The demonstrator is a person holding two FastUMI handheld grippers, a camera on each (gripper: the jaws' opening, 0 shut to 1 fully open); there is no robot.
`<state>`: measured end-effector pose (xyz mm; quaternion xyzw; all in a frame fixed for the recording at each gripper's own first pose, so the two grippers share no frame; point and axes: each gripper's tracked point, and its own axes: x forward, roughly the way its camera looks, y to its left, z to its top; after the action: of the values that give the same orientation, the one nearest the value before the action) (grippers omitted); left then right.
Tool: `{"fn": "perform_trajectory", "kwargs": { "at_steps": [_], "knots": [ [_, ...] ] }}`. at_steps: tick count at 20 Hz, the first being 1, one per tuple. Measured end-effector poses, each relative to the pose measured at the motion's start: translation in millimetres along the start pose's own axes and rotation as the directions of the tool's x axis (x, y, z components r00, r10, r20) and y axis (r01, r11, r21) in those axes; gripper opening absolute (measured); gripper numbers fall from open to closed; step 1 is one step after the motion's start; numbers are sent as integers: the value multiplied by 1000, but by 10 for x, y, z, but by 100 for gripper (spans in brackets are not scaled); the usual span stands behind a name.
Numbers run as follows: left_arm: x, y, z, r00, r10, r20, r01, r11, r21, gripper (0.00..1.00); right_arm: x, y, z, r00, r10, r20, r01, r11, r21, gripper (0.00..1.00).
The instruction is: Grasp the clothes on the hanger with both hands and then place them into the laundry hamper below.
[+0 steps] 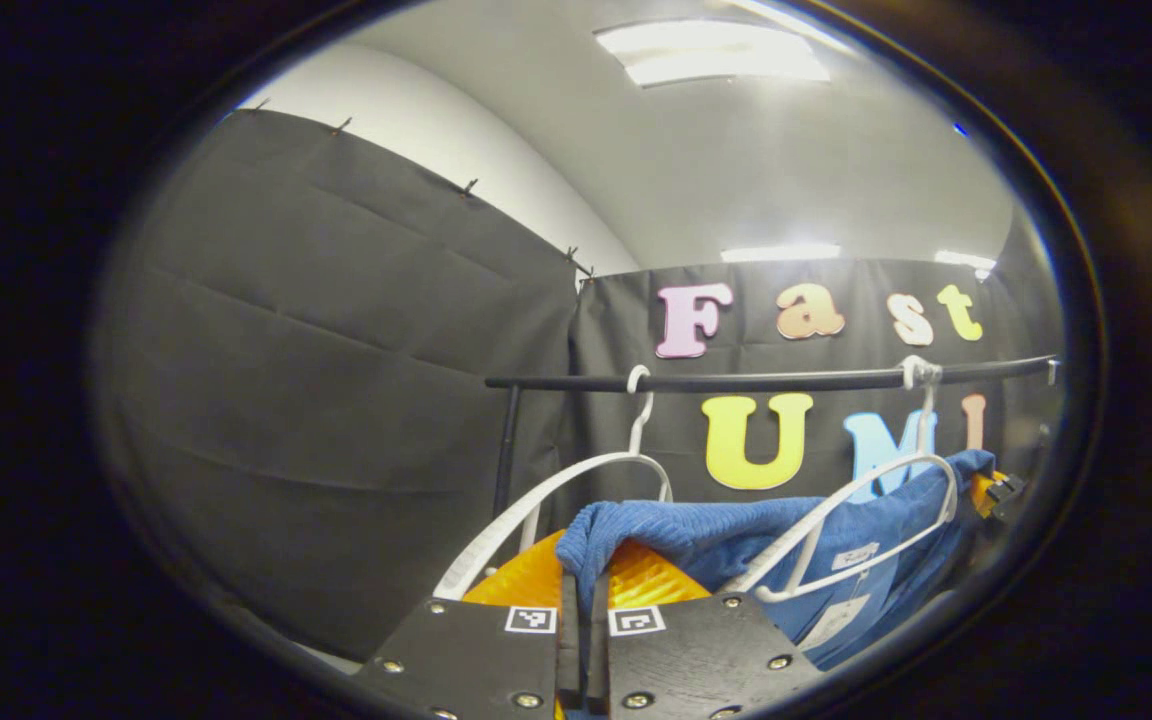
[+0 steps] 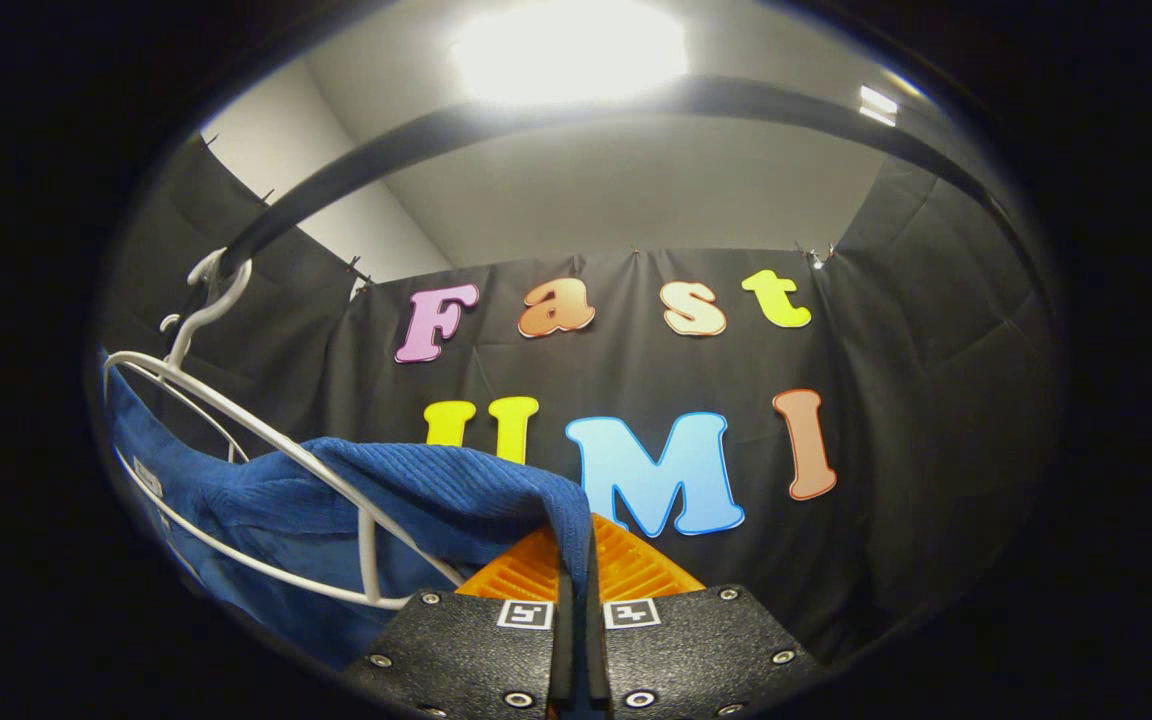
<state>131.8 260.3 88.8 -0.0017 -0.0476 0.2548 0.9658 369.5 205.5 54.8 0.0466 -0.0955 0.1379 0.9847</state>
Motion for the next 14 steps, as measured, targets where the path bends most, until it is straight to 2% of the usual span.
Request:
{"fn": "perform_trajectory", "kwargs": {
  "at_steps": [3,4,7,14],
  "knots": [
    [119,-17,-234,998,-28,-59,27,999,-22,9,71,-31,-323,995,-7,-101,8,1000,9,5],
    [135,-27,-301,997,-31,-73,29,999,-28,4,72,-23,-404,993,-3,-119,4,1000,3,5],
    [153,-26,-515,995,-27,-98,26,1000,-15,4,31,49,-666,986,14,-165,-18,999,-27,4],
    [-141,172,-892,985,-13,-172,14,1000,7,4,-392,254,-1106,960,55,-274,-68,997,-40,4]
  ]
}}
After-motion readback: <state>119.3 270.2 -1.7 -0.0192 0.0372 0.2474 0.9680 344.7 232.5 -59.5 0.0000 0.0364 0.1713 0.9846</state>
